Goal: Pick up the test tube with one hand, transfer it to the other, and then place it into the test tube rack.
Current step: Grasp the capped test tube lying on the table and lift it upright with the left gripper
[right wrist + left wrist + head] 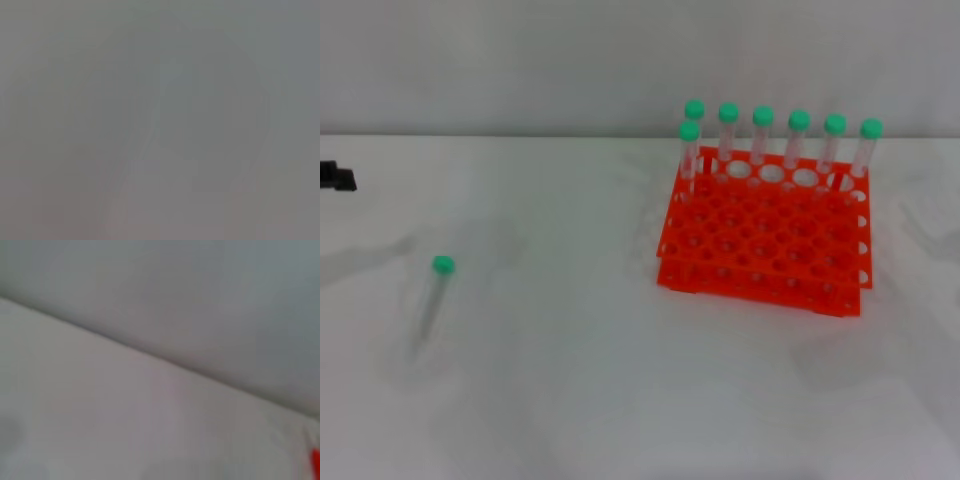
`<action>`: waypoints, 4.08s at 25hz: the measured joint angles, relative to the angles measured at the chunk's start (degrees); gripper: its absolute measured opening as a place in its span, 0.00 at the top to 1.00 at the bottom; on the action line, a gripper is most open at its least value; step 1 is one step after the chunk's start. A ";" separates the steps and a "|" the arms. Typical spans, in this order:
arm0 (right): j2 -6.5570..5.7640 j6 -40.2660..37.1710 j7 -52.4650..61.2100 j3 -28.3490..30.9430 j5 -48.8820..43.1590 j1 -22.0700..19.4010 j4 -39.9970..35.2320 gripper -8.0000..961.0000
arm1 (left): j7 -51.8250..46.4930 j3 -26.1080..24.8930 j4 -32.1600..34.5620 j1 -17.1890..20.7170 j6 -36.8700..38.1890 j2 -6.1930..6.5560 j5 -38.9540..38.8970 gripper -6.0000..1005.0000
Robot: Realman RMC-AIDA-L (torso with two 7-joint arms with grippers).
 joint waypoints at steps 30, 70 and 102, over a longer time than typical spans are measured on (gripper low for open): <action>0.03 2.47 3.47 0.28 0.70 0.00 -2.14 0.09 | -6.41 4.92 -8.96 -15.78 6.05 -9.09 29.45 0.12; 0.11 3.23 3.77 0.28 0.99 -0.38 -1.53 0.09 | -8.31 9.85 -10.99 -15.59 3.10 -8.60 32.90 0.12; 0.20 3.66 4.42 0.28 1.47 0.02 -1.96 0.09 | -8.83 15.02 -12.61 -16.06 0.53 -8.38 32.91 0.71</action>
